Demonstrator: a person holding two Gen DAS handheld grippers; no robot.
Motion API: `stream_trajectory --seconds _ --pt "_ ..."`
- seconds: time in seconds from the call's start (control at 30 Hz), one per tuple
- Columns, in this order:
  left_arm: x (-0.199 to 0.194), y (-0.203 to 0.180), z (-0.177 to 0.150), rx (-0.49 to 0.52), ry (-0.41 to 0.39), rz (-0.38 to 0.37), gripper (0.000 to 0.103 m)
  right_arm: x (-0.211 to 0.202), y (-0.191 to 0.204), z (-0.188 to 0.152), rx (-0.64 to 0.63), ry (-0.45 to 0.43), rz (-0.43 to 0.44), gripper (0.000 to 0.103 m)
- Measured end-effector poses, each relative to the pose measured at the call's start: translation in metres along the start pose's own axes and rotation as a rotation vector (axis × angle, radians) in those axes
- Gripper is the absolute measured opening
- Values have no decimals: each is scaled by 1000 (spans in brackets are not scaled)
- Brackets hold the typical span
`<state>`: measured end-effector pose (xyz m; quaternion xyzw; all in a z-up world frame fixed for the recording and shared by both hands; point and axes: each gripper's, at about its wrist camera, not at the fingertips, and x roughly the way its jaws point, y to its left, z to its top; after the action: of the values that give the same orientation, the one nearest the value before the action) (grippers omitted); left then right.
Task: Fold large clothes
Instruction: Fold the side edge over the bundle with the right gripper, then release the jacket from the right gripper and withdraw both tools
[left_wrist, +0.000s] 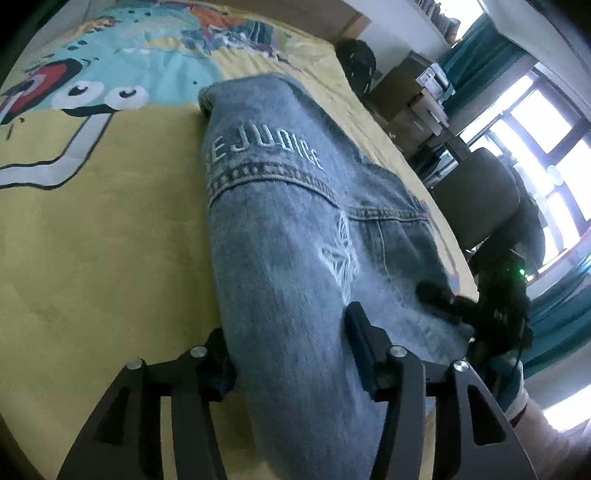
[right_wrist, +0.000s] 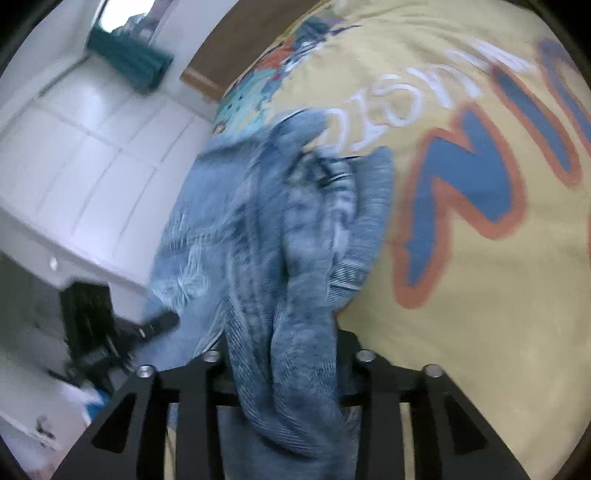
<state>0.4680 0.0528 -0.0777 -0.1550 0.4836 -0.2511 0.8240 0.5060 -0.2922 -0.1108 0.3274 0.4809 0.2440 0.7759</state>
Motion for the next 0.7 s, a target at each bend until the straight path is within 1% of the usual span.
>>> stream_trajectory --seconds 0.03,0.07,0.13,0.3,0.4,0.53,0.57,0.63,0.67,0.7 --pt "-3 -2 -7 14 -8 5 50 -6 -8 1 15 -12 -15 57" --pt "-7 0 -13 25 -11 9 51 -11 -16 2 31 -14 -16 60" --pt "-12 -1 -26 39 -18 22 51 -13 -20 1 29 -6 -34 61" --pt "-18 -12 -39 40 -33 75 51 -15 -5 0 -10 -11 -115 63" --pt "-28 -26 -45 71 -39 137 51 -35 3 -13 -35 -22 -196 64" --pt "-41 -55 -59 111 -58 238 50 -59 21 -21 -92 -50 -329 66" --pt "-47 -63 -67 125 -67 270 52 -67 27 -26 -108 -59 -359 66" --pt "-56 -77 -81 142 -87 334 63 -83 37 -37 -136 -73 -405 66" --pt "-62 -84 -89 149 -100 353 66 -91 41 -43 -146 -81 -417 66" --pt "-66 -89 -95 154 -110 372 70 -101 48 -53 -159 -91 -433 66"
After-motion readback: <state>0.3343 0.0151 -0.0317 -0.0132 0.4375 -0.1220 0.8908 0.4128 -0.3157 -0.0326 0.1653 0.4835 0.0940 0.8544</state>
